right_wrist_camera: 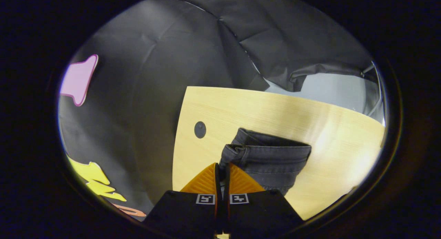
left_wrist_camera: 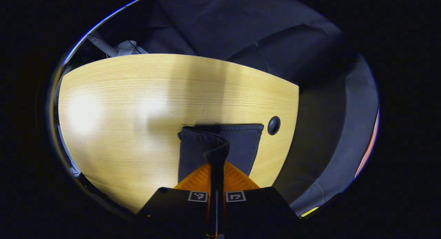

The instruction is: Grasp the waist and the cuffs of the jeans and fold them to make the two legs overlap; first hold the waist and fold one-third of the jeans toward the cuffs, then hold the cuffs and fold the remaining one-third in the same direction to finish folding.

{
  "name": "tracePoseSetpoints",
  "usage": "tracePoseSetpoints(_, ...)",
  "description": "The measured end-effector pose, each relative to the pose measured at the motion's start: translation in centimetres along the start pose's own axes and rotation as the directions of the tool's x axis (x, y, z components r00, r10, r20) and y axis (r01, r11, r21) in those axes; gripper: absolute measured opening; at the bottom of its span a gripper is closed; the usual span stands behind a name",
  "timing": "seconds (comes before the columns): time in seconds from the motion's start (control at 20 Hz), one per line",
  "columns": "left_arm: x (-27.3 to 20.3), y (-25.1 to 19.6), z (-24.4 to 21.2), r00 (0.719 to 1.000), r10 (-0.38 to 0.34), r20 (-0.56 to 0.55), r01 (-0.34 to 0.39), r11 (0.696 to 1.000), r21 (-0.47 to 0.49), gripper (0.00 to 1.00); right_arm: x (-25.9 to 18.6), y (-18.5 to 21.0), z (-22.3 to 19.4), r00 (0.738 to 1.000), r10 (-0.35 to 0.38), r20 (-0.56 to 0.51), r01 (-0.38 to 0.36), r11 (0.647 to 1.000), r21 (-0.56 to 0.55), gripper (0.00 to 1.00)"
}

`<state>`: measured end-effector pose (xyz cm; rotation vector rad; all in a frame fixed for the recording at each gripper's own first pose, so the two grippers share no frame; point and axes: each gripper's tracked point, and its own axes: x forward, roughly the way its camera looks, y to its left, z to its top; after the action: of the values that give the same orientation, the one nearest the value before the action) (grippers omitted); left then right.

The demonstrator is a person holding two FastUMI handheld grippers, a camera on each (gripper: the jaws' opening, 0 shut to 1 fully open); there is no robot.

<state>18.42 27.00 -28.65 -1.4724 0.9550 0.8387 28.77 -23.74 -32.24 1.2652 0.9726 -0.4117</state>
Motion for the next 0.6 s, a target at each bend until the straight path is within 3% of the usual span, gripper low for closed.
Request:
tracePoseSetpoints(0.4, 4.3, -3.9, -0.4, 0.998, 0.004, -0.059, 0.002, 0.995, 0.103, 0.05, 3.1, 1.9, 1.3, 0.999, 0.018, 0.026, -0.018, 1.000, -0.015, 0.01)
tracePoseSetpoints(0.6, 4.7, -3.8, -0.9, 0.998, 0.014, -0.066, -0.009, 0.998, 0.067, 0.06, 5.1, 0.9, 1.6, 1.000, 0.008, 0.014, -0.008, 0.999, 0.031, 0.01)
